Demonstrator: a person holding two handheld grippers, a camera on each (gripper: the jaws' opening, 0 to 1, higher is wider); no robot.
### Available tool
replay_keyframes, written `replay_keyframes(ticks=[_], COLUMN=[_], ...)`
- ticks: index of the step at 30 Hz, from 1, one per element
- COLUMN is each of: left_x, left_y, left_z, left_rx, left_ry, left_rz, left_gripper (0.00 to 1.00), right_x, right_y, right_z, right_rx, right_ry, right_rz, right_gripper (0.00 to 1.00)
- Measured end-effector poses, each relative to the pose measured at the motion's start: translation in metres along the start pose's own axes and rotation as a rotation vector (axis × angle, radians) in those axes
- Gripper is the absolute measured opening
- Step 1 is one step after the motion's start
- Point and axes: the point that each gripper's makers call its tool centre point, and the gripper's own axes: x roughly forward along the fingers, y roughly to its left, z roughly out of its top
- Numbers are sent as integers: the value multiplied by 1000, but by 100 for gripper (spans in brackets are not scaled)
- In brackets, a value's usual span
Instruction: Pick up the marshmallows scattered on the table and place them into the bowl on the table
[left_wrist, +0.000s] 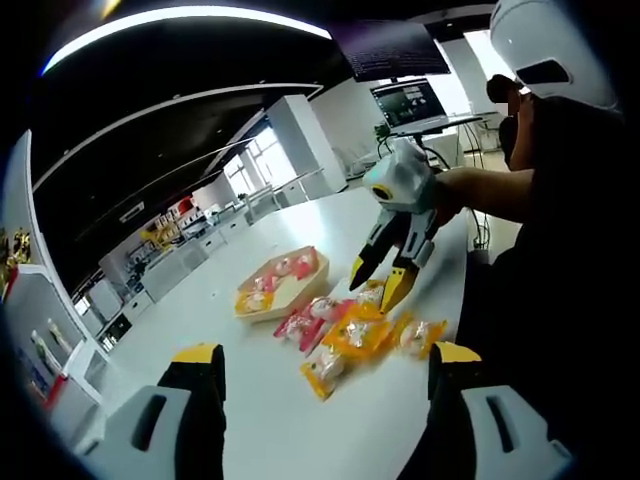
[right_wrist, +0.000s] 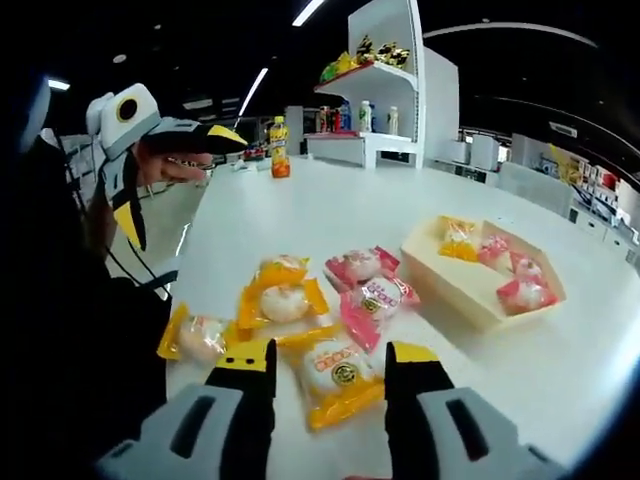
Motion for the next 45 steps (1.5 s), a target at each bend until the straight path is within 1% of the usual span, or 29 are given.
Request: replay_keyframes(ticks=[4,8,13,15,16,18,19,25,27,31,35,42,44,45], left_x=[-1,0,-1,-1,-1,-2,-2,-2,-2,-2,-2,-4,-4,-4], left_y=[2,1,2,2,2,2,2,2,2,1,2,4,4,4], left_z=[1,1,2,2,2,3,3,3,3,3,3,4,3,3], left_rx=[1,5,7,8,8,9,8,8,7,9,9,7,8,9], left_ry=[-2,-1,-4,-3,-3,-5,-6,-3,-3,-3,-3,-7,-5,-5], left_rz=[8,7,10,11,11,12,13,15,15,13,15,21,23,23], left_gripper=[82,82,81,81,81,81,81,81,81,81,81,81,81,81], right_x=[-3,-5,-7,-7,-7,-8,-8,-8,-8,-8,-9,-9,-10,-11], right_y=[1,2,-3,-2,-3,-7,-6,-7,-7,-3,-2,-3,-4,-4], right_z=[-2,-4,-7,-8,-10,-15,-13,-13,-14,-14,-14,-13,-13,-14], right_rx=[18,2,57,60,48,9,8,26,31,8,4,36,61,100], right_ry=[6,7,3,7,17,45,31,30,33,46,61,62,65,70], right_rz=[9,4,-8,-7,-11,-34,-33,-47,-51,-56,-59,-71,-78,-79], right_gripper=[40,40,39,38,37,31,30,25,22,17,14,13,13,13])
